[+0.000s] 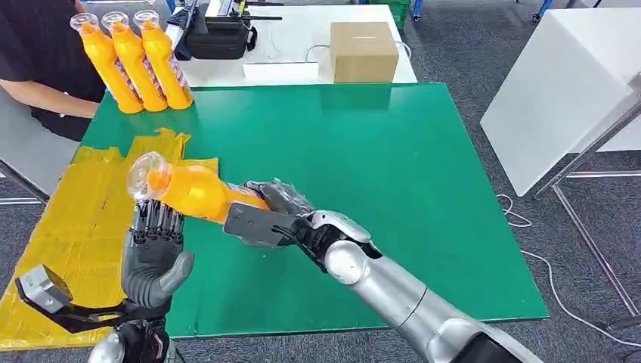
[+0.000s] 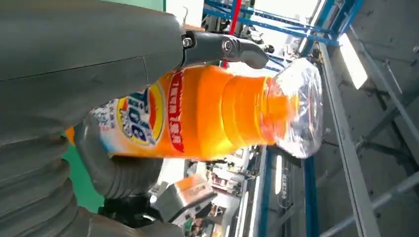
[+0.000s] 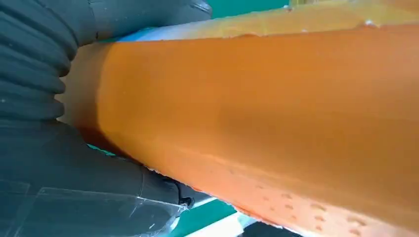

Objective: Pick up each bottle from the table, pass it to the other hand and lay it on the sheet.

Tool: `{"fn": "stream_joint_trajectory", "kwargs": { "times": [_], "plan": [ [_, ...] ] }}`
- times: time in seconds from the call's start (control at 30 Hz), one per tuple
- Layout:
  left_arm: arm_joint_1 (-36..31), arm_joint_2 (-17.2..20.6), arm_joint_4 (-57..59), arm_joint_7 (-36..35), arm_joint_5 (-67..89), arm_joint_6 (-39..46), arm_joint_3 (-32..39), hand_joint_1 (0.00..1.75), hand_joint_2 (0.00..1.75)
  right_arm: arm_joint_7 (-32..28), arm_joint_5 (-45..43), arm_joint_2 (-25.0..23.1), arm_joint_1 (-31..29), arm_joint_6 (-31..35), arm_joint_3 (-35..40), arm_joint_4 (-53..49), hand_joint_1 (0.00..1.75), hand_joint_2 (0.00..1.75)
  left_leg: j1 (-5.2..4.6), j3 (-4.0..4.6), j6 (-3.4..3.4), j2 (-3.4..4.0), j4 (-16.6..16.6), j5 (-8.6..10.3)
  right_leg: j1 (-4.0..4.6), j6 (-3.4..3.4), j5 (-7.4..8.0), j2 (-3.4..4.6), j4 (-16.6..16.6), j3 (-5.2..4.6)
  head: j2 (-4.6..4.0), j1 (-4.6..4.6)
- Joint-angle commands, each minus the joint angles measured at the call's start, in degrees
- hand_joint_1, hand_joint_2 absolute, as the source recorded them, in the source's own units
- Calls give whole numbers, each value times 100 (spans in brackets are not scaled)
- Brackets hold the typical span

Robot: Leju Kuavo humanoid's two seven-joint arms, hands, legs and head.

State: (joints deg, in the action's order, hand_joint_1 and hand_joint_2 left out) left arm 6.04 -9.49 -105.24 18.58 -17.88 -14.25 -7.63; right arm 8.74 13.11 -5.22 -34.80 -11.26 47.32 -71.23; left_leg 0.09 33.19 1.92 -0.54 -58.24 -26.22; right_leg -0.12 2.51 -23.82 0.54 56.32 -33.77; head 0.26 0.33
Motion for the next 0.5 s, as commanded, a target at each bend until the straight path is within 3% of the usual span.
{"fn": "stream_joint_trajectory", "kwargs": {
  "times": [0.03,0.5],
  "plan": [
    [-65,17,292,32,-51,-4,203,0,175,-69,-1,193,-204,-4,811,-225,175,175,-2,-19,-6,8,6,-5,-1,-2,-4,1,-4,16,0,0],
    [-80,42,365,60,-15,48,242,0,175,-83,6,91,-260,-123,1400,-173,175,175,0,-28,-10,8,8,-7,0,-5,-6,-1,-6,24,0,0]
  ]
}}
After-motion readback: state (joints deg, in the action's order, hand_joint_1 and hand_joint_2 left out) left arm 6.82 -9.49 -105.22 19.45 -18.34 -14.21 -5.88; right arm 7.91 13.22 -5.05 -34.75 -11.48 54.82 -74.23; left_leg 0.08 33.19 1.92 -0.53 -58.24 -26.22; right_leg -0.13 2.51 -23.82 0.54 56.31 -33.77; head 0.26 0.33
